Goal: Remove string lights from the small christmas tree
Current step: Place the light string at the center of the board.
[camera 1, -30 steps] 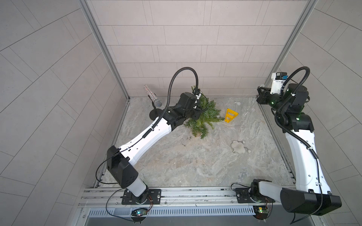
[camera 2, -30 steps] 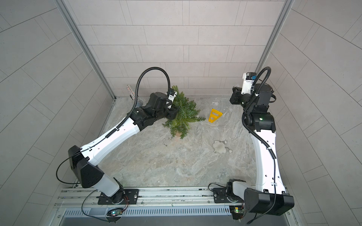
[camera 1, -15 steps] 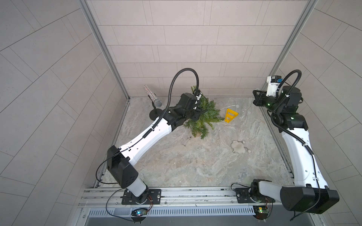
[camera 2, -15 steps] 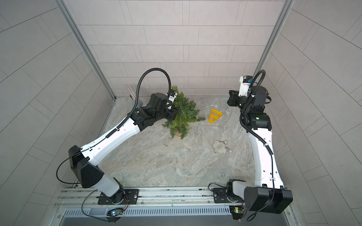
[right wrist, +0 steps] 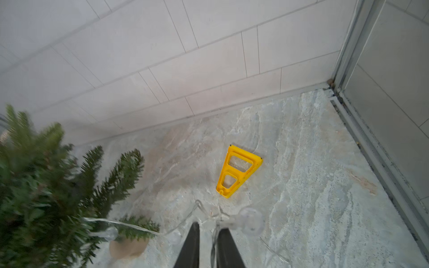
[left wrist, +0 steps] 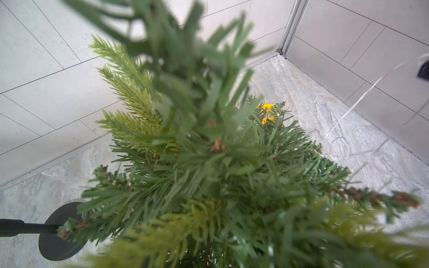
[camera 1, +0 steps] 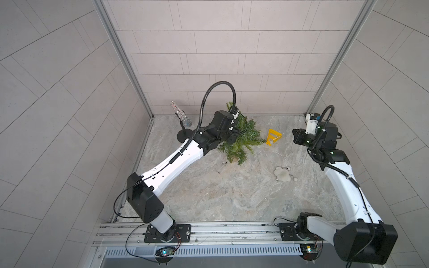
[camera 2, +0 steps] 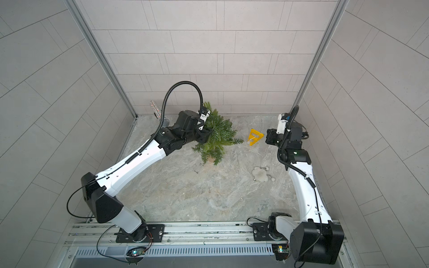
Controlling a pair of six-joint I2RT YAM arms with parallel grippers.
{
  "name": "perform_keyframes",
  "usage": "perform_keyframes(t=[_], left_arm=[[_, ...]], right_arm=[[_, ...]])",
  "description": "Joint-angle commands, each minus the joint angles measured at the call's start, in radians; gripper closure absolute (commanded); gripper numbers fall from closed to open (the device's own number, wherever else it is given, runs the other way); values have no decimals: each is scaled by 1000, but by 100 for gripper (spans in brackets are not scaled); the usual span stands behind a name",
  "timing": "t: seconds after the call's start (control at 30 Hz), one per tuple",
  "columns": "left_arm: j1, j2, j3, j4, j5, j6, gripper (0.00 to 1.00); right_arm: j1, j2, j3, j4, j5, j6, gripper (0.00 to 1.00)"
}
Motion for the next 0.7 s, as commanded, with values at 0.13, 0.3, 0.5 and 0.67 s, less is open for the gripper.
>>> perform_keyframes(t=[0.13,0.3,0.5,0.67], left_arm=[[6,11,32,-20,20,11,40],[8,13,60,-31,35,15,40],[6,10,77,-43,51,26,39],[7,16,98,-69,59,36,39]], right_arm=[[15,13,-22,121,-11,-17,54],[52,42,-121,345,-148,9,50],[159,170,-214,609,-313,-304,52],[143,293,-132,650,-491,-452,58]])
